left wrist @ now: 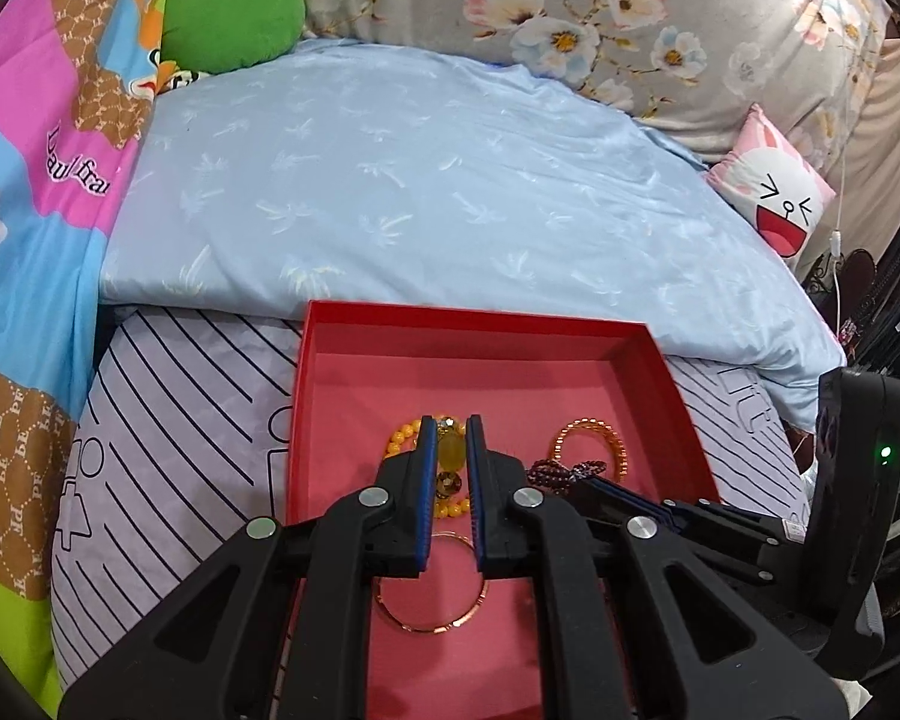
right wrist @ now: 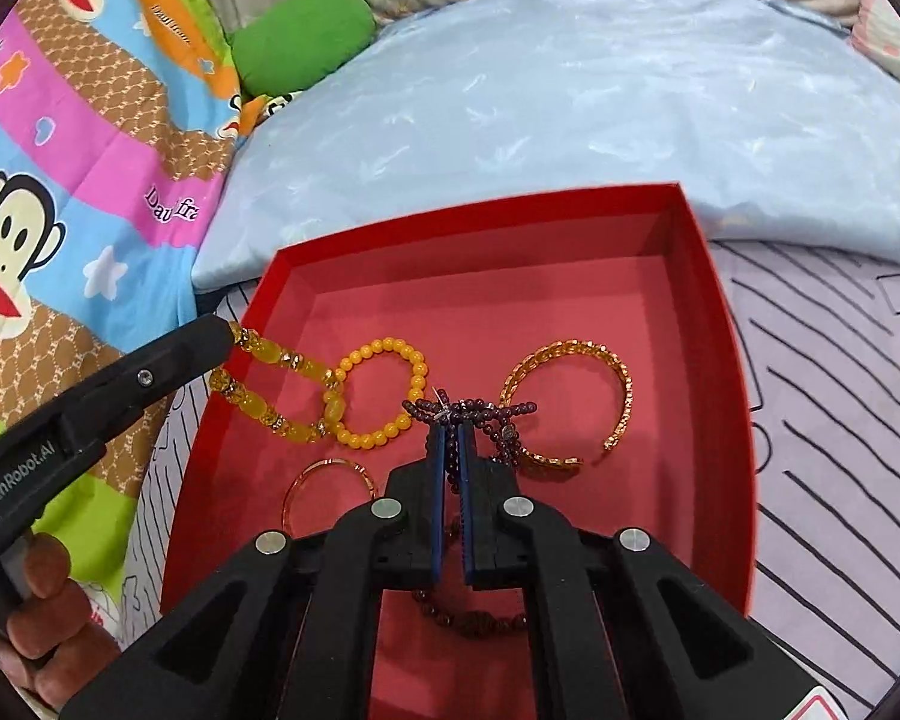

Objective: Organize jewelry
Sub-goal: 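Carry both bracelets into the red tray and open both tools, then withdraw both tools from the tray toward the remaining jewelry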

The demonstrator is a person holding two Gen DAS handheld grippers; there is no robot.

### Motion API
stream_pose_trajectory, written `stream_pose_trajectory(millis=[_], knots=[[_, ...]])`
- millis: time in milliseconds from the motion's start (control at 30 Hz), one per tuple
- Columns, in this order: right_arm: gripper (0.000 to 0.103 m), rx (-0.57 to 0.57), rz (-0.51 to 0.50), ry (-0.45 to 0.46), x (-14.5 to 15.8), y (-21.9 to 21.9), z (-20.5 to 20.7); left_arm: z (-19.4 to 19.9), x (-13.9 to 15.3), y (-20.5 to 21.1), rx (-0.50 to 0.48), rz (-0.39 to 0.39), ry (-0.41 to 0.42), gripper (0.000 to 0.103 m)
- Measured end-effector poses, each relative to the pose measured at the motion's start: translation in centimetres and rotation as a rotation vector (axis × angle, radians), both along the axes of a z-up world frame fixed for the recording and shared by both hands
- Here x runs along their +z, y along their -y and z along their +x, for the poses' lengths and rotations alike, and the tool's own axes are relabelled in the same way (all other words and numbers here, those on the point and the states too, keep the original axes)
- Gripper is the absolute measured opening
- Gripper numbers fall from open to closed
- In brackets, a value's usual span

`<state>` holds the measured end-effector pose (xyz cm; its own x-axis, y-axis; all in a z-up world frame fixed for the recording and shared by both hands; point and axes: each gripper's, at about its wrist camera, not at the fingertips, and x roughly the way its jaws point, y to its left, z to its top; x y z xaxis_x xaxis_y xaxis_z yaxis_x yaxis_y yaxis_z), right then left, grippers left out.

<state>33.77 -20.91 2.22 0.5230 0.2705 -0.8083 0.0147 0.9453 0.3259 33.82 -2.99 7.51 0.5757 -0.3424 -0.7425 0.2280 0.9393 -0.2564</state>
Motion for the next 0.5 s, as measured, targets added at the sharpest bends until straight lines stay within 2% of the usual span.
stream_pose_trajectory(millis=[100, 167, 233, 267, 500], knots=[[0.01, -0.001, -0.006, 0.006, -0.1, -0.2, 0.2, 0.7, -0.7, -0.4, 0.01, -0.011, -0.025, 0.009], [0.019, 0.003, -0.003, 0.012, 0.1, -0.3, 0.1, 0.7, -0.8, -0.7, 0.019, -0.024, -0.022, 0.012], [0.031, -0.007, -0.007, 0.031, 0.5, -0.2, -0.1, 0.6, -0.7, -1.0, 0.04, -0.018, -0.013, 0.024], [0.034, -0.015, -0.01, 0.043, 0.8, 0.0, -0.4, 0.5, -0.6, -1.1, 0.047, -0.021, -0.009, 0.031], [0.034, -0.044, -0.002, 0.092, 3.0, 1.1, -2.6, -1.0, 0.5, -1.9, 0.065, 0.001, 0.027, 0.032]])
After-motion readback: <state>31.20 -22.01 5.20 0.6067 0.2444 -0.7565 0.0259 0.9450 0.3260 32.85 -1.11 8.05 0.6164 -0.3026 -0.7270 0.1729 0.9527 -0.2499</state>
